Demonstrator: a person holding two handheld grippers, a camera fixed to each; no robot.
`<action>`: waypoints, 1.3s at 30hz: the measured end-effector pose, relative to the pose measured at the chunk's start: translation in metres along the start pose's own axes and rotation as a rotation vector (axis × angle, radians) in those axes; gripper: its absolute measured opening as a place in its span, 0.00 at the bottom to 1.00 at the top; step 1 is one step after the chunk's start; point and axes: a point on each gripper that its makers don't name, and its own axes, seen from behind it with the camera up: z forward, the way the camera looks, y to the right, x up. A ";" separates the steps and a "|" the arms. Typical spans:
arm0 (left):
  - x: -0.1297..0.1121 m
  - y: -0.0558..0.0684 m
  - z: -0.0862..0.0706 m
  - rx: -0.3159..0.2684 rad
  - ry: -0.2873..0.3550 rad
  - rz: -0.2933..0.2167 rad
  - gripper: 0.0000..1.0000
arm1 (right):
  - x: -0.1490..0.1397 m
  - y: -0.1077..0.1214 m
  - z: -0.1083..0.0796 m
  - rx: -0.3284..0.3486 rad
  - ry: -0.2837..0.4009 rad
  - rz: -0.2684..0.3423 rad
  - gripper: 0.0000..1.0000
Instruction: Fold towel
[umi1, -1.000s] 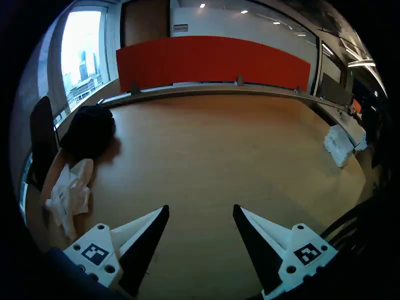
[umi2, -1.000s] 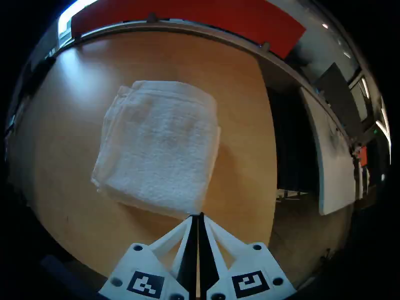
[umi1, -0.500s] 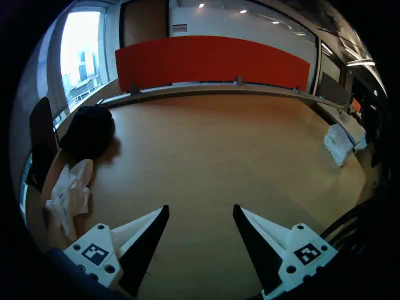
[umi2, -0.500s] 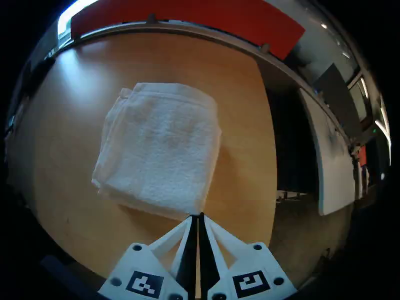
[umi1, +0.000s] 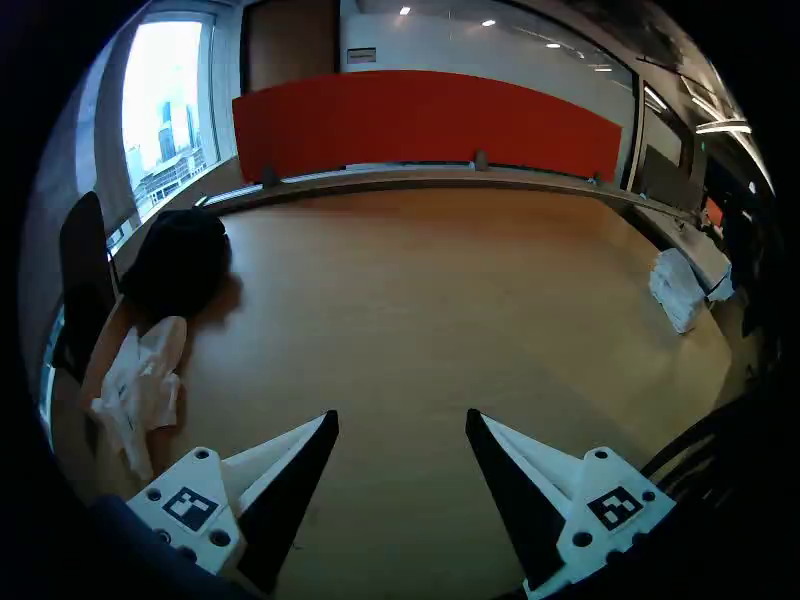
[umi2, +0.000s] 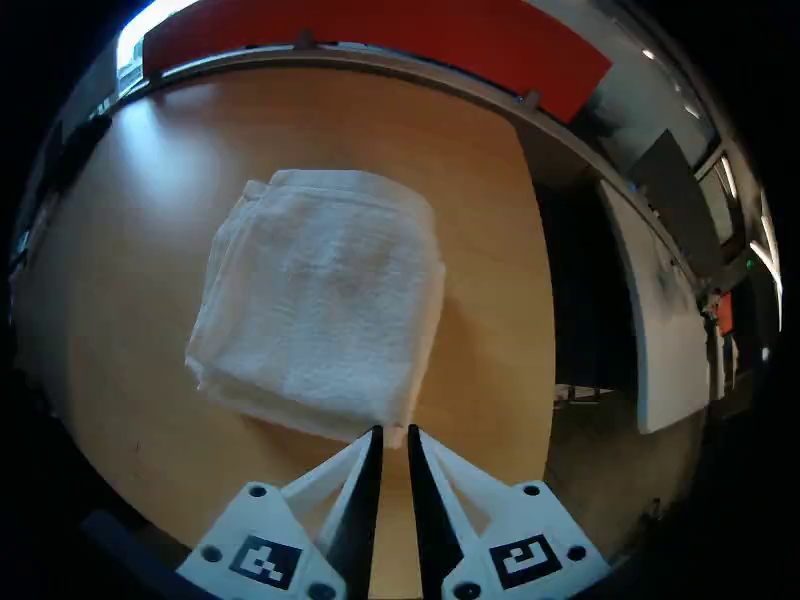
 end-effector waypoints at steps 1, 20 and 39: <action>0.000 0.000 0.000 0.000 0.000 0.000 0.95 | 0.000 0.000 0.000 0.001 0.001 0.000 0.26; 0.002 0.002 0.000 -0.003 0.007 -0.006 0.95 | 0.016 -0.011 -0.005 0.026 0.061 0.066 0.96; 0.003 -0.001 -0.001 0.006 0.013 -0.014 0.94 | 0.072 -0.025 -0.011 0.083 0.279 0.222 0.96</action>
